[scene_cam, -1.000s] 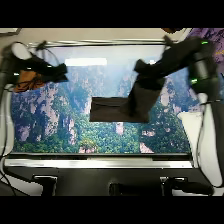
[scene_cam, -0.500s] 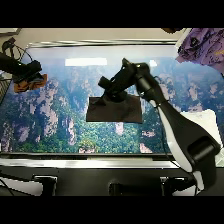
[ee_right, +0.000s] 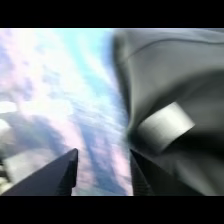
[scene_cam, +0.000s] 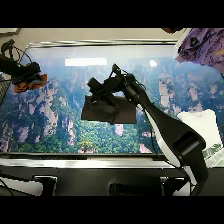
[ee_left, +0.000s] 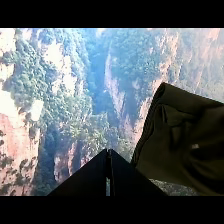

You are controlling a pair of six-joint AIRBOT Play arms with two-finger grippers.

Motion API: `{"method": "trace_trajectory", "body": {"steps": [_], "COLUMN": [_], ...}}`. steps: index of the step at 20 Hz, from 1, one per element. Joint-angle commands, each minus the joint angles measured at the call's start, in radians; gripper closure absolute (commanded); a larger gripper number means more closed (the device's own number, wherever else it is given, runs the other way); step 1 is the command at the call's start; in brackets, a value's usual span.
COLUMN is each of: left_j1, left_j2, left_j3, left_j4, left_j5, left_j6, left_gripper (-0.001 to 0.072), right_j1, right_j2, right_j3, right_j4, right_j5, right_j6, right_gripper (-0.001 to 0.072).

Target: Fold the clothes and pants, and hang the long-sleeved shirts on hangers.

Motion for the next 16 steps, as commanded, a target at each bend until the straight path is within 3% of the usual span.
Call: {"method": "trace_trajectory", "body": {"steps": [1,8,13,16], "left_j1": [-0.002,-0.008,-0.006,-0.005], "left_j2": [0.000,0.001,0.003,0.003], "left_j3": [-0.027,-0.029,-0.029,-0.029], "left_j4": [0.002,0.002,0.002,0.002], "left_j5": [-0.001,-0.002,-0.002,-0.002], "left_j6": [0.000,0.000,0.000,0.000], "left_gripper": [0.0691,0.0692,0.0691,0.0691], "right_j1": [0.005,-0.130,-0.491,-0.688], "right_j2": [0.000,0.101,0.180,0.179], "right_j3": [0.031,0.151,0.149,0.042], "right_j4": [0.121,0.118,0.114,0.142], "right_j5": [0.116,-0.166,-0.573,-0.653], "right_j6": [-0.106,-0.269,-0.551,-0.696], "right_gripper": [0.0328,0.0247,0.0215,0.0217]}}
